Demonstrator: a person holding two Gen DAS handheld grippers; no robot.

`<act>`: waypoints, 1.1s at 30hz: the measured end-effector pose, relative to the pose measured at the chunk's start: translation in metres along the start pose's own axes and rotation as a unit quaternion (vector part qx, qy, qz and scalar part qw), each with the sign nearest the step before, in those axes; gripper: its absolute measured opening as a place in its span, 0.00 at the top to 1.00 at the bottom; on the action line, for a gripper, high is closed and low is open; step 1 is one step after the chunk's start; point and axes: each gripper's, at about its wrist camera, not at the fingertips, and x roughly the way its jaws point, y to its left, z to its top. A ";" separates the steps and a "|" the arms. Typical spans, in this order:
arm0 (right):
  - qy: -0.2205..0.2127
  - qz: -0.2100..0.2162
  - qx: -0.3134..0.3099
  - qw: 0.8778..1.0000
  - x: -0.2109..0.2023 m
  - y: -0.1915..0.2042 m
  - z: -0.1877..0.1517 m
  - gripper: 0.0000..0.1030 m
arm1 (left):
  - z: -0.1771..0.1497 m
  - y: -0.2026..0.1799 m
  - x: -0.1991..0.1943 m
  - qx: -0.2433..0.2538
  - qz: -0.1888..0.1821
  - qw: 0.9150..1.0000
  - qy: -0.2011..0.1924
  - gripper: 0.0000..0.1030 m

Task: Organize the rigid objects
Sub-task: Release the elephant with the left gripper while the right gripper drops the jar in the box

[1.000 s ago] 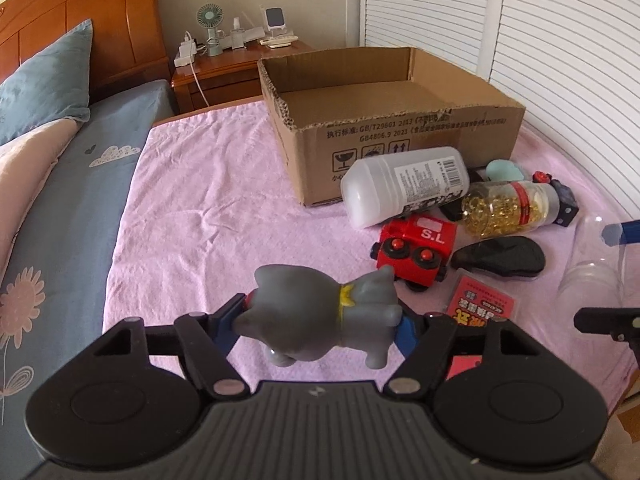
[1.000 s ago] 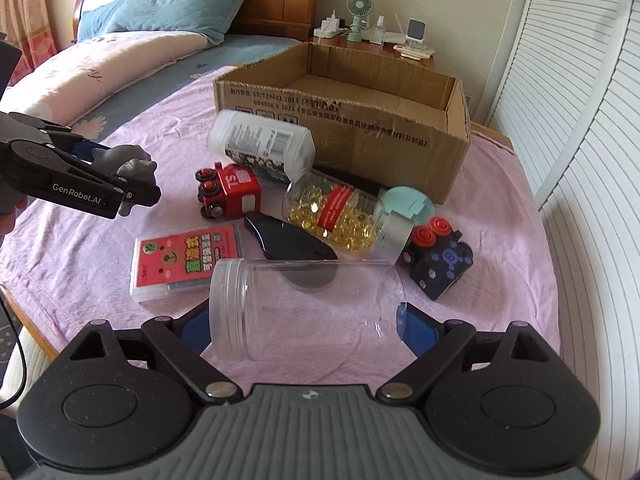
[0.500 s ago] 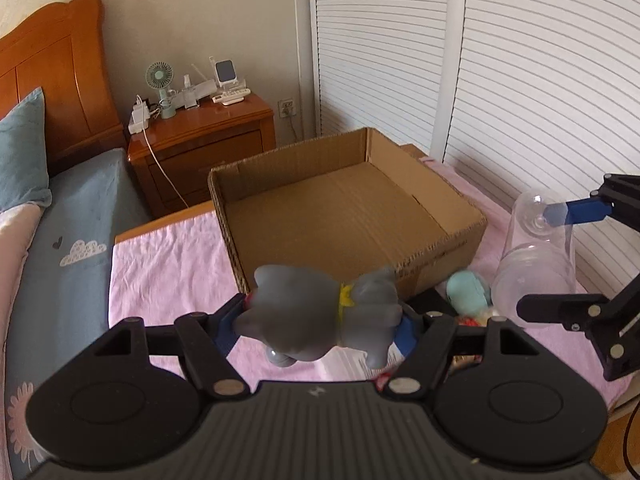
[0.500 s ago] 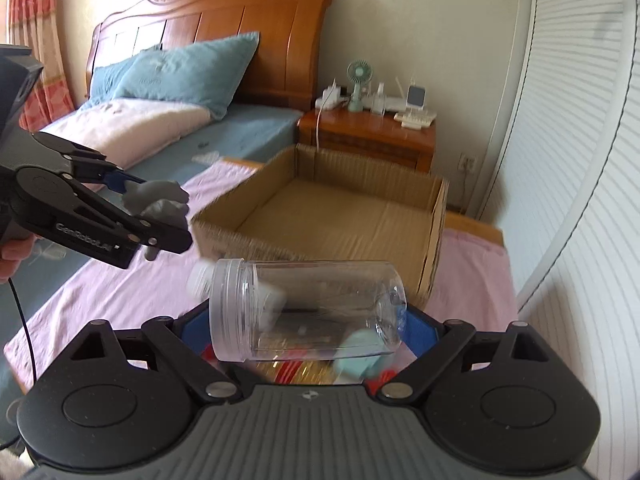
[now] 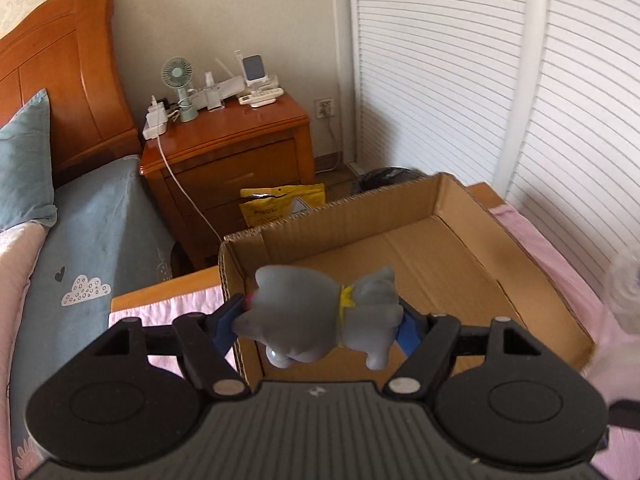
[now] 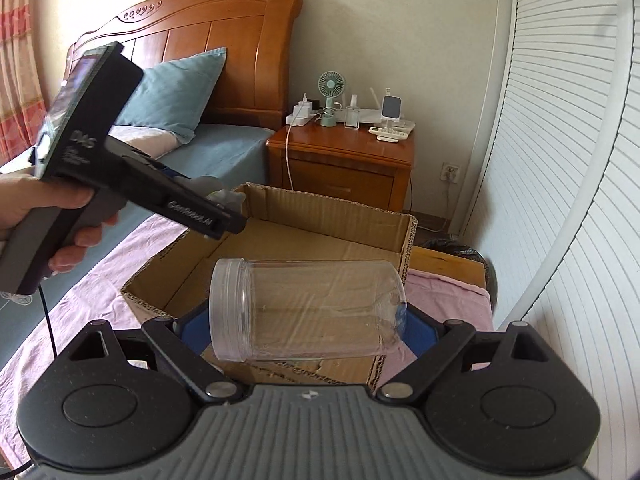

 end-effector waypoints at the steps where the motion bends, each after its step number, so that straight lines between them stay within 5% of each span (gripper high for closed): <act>1: 0.003 -0.001 0.003 1.000 0.003 -0.002 0.001 0.07 | 0.001 0.001 0.004 -0.004 0.005 1.000 -0.004 0.17; 17: 0.021 -0.013 0.014 1.000 0.019 -0.002 0.012 0.07 | -0.040 -0.002 -0.077 0.006 0.007 0.999 -0.034 0.01; 33: 0.065 -0.023 0.033 0.997 0.099 -0.008 0.065 0.07 | -0.115 0.003 -0.127 -0.086 0.055 0.994 -0.035 0.01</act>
